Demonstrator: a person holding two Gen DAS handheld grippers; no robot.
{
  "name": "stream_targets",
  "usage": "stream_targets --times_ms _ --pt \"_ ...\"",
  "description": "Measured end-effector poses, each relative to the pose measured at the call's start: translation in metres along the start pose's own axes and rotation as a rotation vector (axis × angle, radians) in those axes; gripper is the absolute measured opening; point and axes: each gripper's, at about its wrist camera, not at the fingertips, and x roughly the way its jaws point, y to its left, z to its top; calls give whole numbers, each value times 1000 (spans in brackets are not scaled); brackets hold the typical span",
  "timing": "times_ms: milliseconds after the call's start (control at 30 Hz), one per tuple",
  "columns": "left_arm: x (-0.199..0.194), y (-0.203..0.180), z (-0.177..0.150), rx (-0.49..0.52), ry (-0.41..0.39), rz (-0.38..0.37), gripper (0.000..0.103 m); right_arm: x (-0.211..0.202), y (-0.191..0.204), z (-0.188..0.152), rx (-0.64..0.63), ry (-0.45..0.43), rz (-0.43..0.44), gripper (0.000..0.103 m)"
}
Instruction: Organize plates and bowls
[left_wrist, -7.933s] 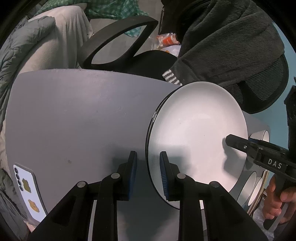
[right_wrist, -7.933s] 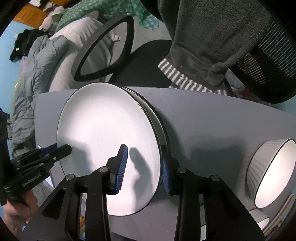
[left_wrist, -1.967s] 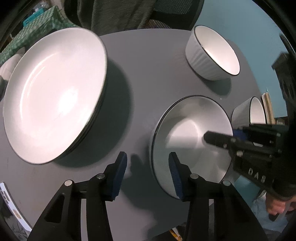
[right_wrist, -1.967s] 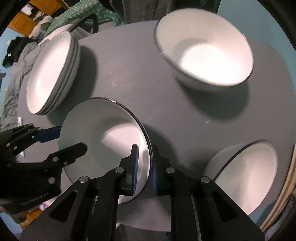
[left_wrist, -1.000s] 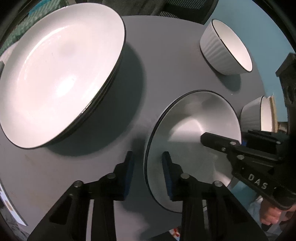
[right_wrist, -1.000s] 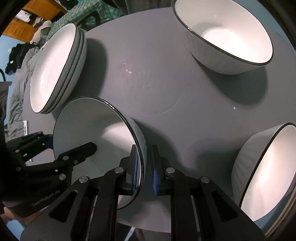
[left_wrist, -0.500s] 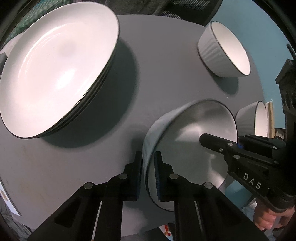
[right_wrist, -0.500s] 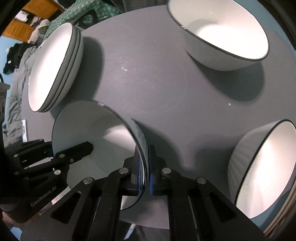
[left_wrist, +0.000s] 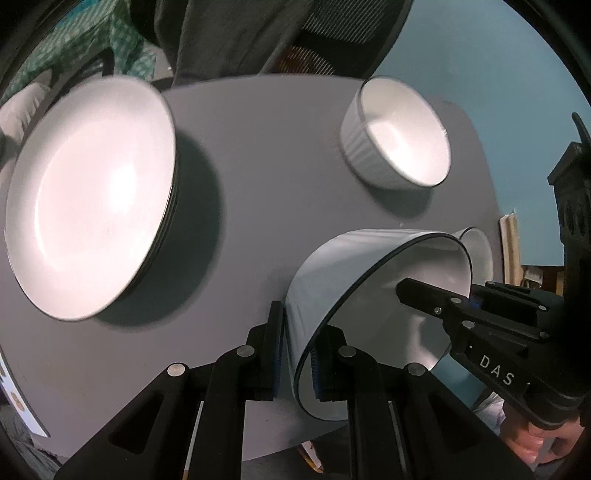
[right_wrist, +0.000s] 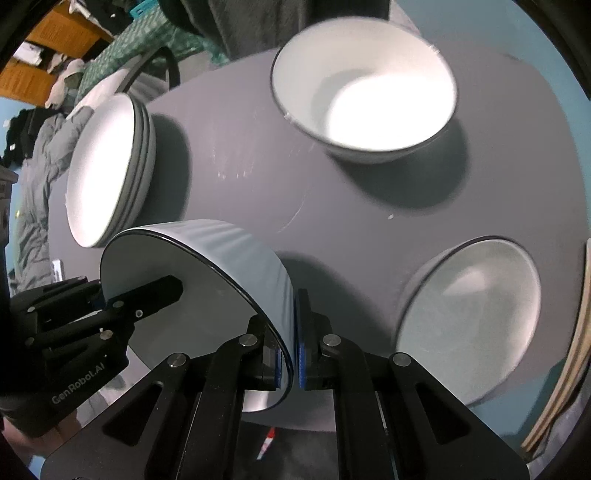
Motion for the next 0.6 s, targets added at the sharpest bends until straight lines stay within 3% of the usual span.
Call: stream_targets --times_ms 133,167,333,600 --pt "-18 -4 6 12 -27 -11 12 -10 -6 -2 7 -16 -11 6" --pt "-27 9 6 15 -33 -17 12 -14 -9 -1 10 -22 -12 6" --pt "-37 0 38 32 -54 -20 12 -17 -1 14 17 -48 -20 6" --pt "-20 -39 72 50 -76 -6 12 -34 -21 41 21 -84 -40 6"
